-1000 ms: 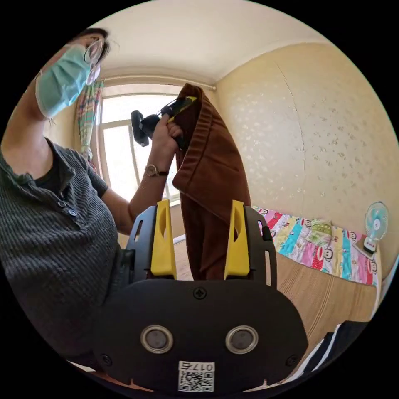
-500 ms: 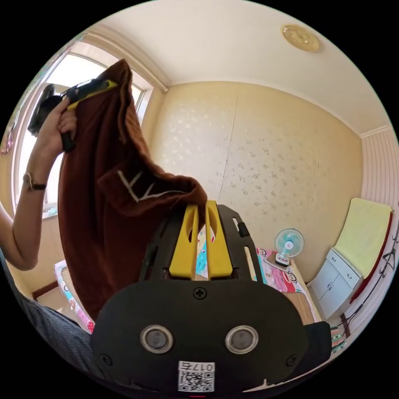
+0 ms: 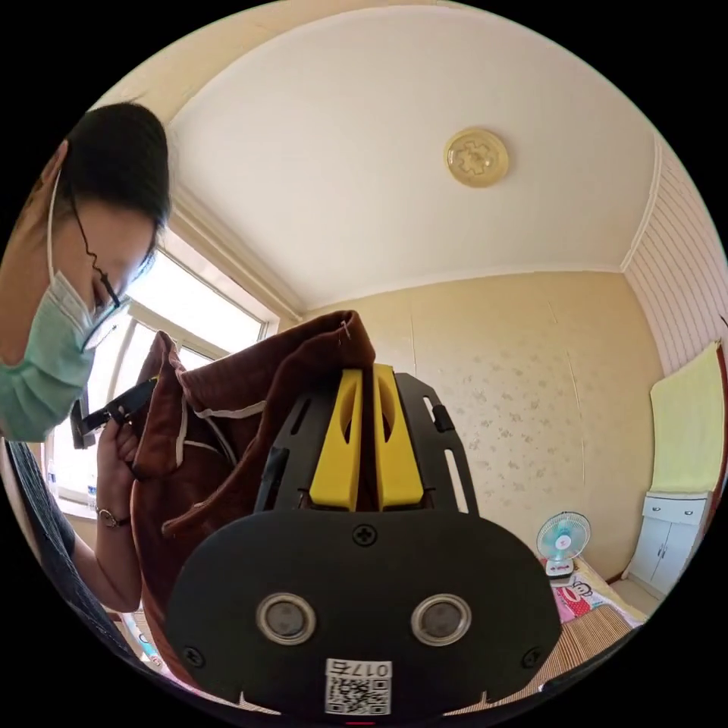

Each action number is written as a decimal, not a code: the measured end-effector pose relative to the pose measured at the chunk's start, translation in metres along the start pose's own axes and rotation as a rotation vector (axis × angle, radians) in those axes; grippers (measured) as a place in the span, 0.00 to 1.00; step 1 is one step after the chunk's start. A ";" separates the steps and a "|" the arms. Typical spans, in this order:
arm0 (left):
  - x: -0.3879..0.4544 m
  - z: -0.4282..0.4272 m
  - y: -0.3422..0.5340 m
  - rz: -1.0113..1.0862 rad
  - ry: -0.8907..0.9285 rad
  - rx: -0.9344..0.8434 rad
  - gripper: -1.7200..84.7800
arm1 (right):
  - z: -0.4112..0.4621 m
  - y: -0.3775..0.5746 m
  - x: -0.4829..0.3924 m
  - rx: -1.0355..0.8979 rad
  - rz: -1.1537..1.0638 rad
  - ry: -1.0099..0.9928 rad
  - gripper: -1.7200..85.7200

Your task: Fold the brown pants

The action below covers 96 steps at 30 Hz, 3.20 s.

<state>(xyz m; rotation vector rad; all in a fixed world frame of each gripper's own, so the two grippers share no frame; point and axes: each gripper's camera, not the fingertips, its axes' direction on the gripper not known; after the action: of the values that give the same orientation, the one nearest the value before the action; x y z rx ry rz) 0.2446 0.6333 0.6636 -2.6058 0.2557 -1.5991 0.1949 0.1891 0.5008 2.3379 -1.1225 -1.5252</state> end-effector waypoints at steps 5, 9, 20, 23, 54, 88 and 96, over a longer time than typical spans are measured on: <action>-0.024 0.019 0.017 -0.027 0.080 0.005 0.02 | 0.018 0.004 0.013 0.019 -0.068 0.132 0.05; -0.066 0.087 0.056 -0.109 0.097 -0.108 0.02 | 0.101 0.032 0.065 -0.128 -0.067 0.267 0.05; -0.354 0.499 0.288 -0.547 -0.177 -0.758 0.08 | 0.553 0.289 0.366 -1.049 0.057 0.370 0.04; -0.388 0.490 0.384 -0.626 -0.157 -0.853 0.09 | 0.536 0.372 0.383 -1.145 0.040 0.229 0.03; -0.416 0.086 0.722 -1.226 -0.368 -1.965 0.03 | 0.199 0.612 0.542 -2.090 1.107 -0.129 0.06; -0.465 0.218 0.595 -0.991 0.398 -1.848 0.02 | 0.543 0.630 0.833 -1.741 1.171 -0.157 0.19; -0.502 0.187 0.590 -1.204 0.370 -1.742 0.02 | 0.627 0.666 0.810 -1.728 0.943 0.070 0.09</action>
<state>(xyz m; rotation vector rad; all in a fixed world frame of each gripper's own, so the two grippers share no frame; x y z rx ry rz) 0.1277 0.1385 0.0494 -3.9532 -0.0174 -3.3760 -0.4972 -0.6368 -0.0753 0.5255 -0.3061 -1.0712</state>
